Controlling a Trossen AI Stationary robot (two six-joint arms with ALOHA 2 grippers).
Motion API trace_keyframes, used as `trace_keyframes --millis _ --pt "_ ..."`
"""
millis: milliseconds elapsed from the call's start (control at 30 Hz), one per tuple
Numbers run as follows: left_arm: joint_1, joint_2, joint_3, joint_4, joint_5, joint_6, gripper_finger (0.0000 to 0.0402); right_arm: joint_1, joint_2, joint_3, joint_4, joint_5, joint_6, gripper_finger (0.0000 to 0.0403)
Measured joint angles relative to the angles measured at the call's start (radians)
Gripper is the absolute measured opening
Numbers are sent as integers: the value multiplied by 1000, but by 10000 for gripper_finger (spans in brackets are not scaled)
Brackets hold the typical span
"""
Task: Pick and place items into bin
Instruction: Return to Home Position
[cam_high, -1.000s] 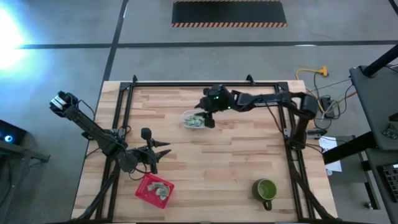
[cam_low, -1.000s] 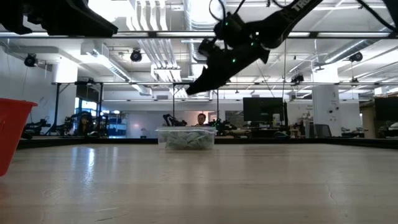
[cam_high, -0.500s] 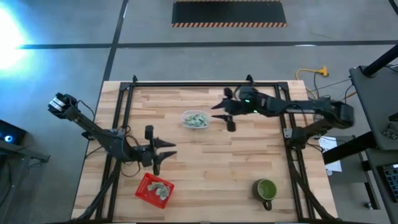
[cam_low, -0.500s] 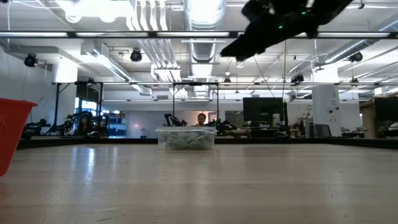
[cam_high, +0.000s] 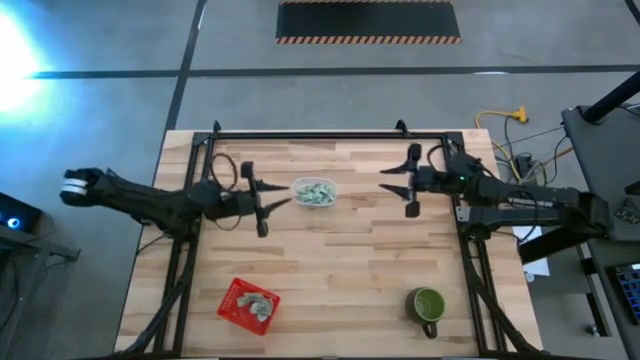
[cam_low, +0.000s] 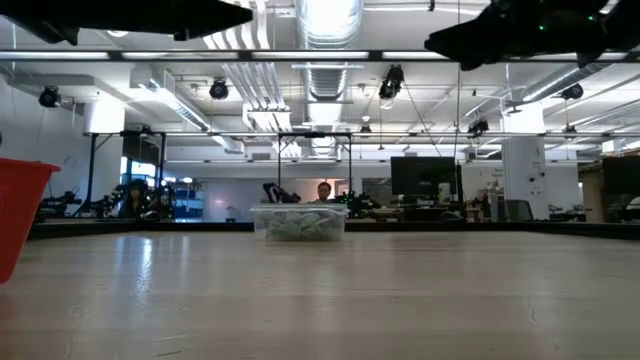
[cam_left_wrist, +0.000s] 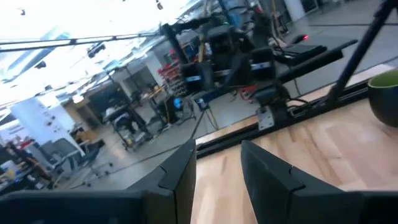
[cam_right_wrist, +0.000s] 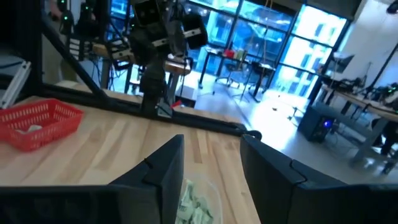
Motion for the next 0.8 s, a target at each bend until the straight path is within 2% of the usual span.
trace_keyframes --millis 100,233,400,567,700,800 --pt "13 -84 -38 -24 -9 -9 111 -15 -59 -47 -2 0 6 146" --pt "10 -246 -152 -10 2 -32 111 -28 -113 -119 23 1 44 141" --pt "10 -423 -315 29 -6 -73 111 -27 -138 -198 103 0 107 136" --pt "10 -545 -430 31 -21 -106 111 -26 -137 -319 164 -4 177 140" --pt "10 -666 -461 -22 -42 -116 111 -26 -168 -383 303 0 208 141" --pt "10 -734 -461 -86 -42 -120 111 -26 -201 -398 312 -2 213 137"
